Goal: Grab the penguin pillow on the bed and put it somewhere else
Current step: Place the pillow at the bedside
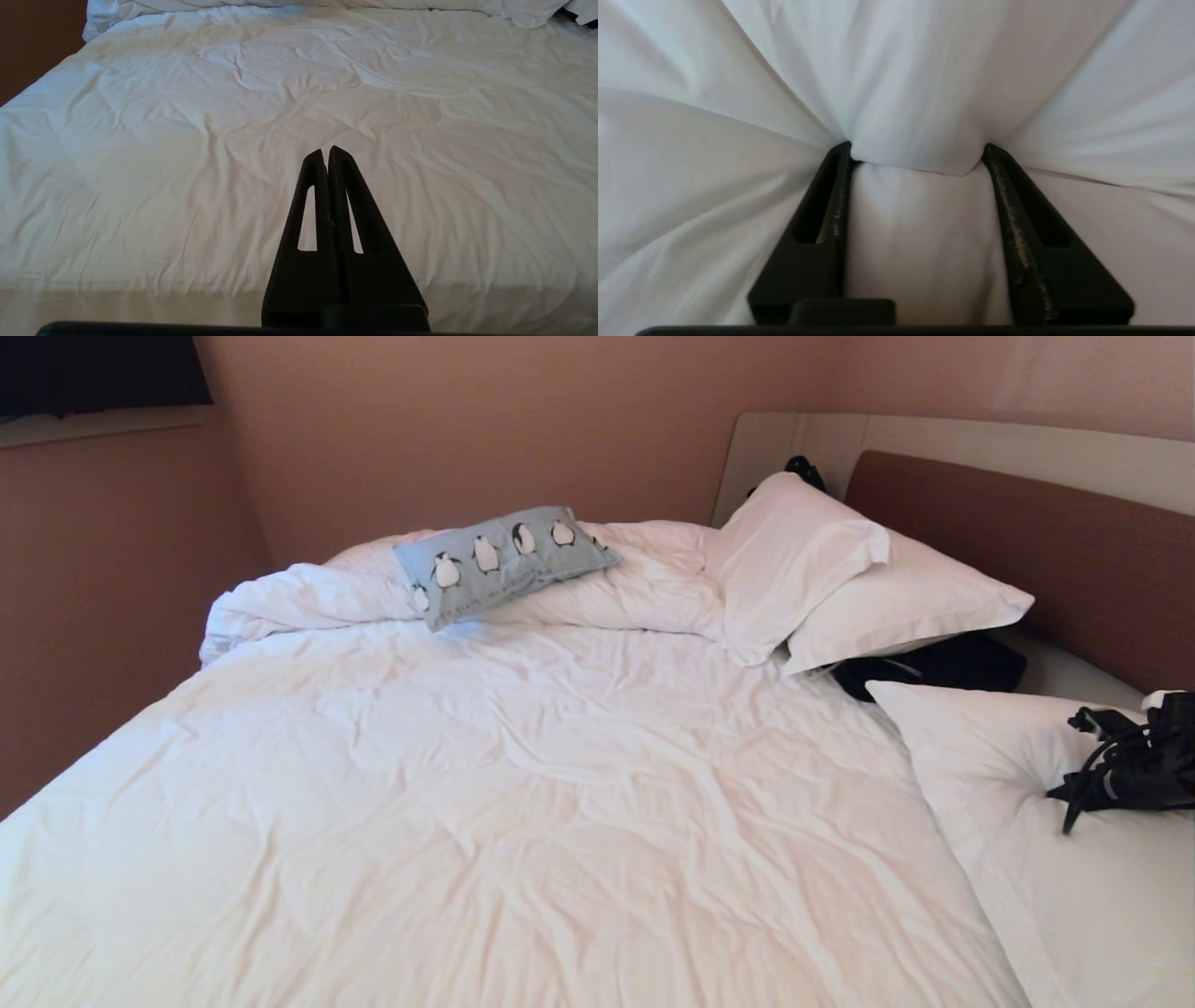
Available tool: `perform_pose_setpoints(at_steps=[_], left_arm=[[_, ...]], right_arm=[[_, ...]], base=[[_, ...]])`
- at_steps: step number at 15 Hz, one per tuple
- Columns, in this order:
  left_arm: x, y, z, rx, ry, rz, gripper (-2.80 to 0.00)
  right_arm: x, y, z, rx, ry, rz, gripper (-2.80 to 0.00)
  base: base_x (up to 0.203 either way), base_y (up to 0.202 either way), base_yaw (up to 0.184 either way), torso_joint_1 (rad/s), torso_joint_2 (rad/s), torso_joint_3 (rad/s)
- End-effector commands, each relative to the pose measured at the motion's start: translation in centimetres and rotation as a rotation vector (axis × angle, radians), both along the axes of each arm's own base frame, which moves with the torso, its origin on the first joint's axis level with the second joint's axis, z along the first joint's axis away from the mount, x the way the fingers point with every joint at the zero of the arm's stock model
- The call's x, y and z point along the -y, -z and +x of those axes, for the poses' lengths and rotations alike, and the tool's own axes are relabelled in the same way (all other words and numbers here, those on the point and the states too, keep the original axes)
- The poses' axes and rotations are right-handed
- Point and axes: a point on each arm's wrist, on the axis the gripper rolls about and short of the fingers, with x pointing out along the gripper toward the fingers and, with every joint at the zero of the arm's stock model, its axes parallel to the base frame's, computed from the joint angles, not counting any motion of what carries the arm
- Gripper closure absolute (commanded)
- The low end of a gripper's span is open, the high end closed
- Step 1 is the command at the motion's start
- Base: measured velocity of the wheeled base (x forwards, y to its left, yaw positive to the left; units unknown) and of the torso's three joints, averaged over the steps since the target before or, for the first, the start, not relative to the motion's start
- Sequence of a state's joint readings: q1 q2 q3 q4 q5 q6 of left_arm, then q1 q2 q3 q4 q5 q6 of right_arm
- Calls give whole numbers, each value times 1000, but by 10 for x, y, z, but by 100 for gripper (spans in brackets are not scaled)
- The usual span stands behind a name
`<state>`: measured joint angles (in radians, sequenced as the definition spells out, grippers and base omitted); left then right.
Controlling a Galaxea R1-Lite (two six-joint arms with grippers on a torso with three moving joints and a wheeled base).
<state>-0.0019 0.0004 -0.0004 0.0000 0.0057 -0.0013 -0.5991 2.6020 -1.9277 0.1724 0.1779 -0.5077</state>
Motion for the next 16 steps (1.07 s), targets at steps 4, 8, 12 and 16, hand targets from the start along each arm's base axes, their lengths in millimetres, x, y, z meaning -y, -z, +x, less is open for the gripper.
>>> perform_pose_setpoints(at_steps=[4,8,12,16], left_arm=[[0,0,0,-1,-1,0,0],[0,1,0,-3,-1,0,0],[0,0,0,0,-1,0,0],[0,0,0,-1,-1,0,0]], right_arm=[[-1,-20,-1,35,7,-11,0],[-1,-31,-1,72,37,-1,0],[1,-53,4,203,88,-25,0],[-11,-89,3,295,139,26,0]], base=[[0,0,0,0,0,0],[0,0,0,0,0,0],[0,0,0,0,0,0],[0,0,0,0,0,0]])
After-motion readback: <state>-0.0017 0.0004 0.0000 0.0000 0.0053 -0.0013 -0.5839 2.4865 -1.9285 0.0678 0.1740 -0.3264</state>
